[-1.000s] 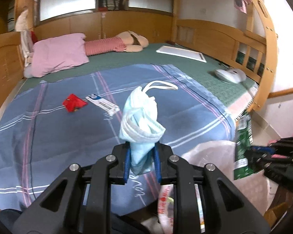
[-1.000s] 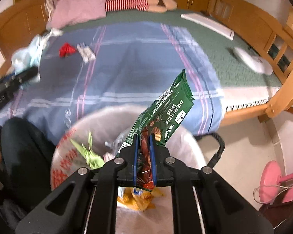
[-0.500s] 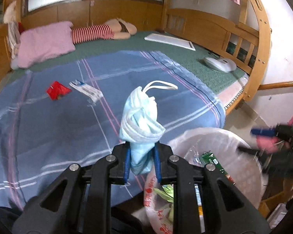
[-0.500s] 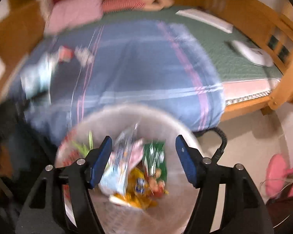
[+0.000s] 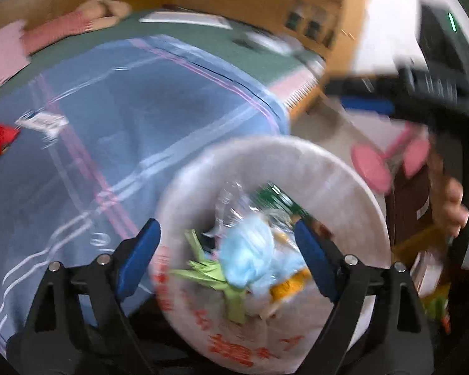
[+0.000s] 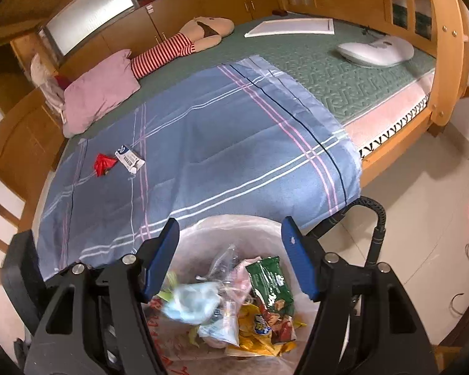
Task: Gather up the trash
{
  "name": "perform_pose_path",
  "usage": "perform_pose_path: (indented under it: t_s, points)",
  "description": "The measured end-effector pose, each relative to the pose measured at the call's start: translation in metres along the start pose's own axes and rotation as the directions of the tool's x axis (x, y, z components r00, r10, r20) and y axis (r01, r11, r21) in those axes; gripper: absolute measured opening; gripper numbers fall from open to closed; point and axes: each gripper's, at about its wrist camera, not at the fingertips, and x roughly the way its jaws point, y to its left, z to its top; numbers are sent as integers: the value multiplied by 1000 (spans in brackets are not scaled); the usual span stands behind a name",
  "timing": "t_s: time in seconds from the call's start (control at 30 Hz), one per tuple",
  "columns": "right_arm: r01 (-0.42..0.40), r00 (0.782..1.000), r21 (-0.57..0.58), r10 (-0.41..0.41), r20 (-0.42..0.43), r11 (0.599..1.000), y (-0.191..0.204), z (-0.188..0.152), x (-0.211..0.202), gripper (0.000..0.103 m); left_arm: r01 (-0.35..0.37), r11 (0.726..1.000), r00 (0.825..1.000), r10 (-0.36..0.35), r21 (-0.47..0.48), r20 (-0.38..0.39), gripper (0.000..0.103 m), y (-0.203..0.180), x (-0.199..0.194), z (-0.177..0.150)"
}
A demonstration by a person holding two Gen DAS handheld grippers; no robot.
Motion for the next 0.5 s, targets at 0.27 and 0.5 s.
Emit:
perform_pose_path:
  t_s: [0.27, 0.5]
  points:
    - [-20, 996, -60, 14, -90, 998, 45, 21, 52, 67, -286, 842, 939, 342, -458, 43, 88, 191, -52, 27]
    - [-75, 981, -132, 50, -188, 988, 90, 26, 103, 67, -471, 752, 832, 552, -462, 50, 92, 308, -23, 83]
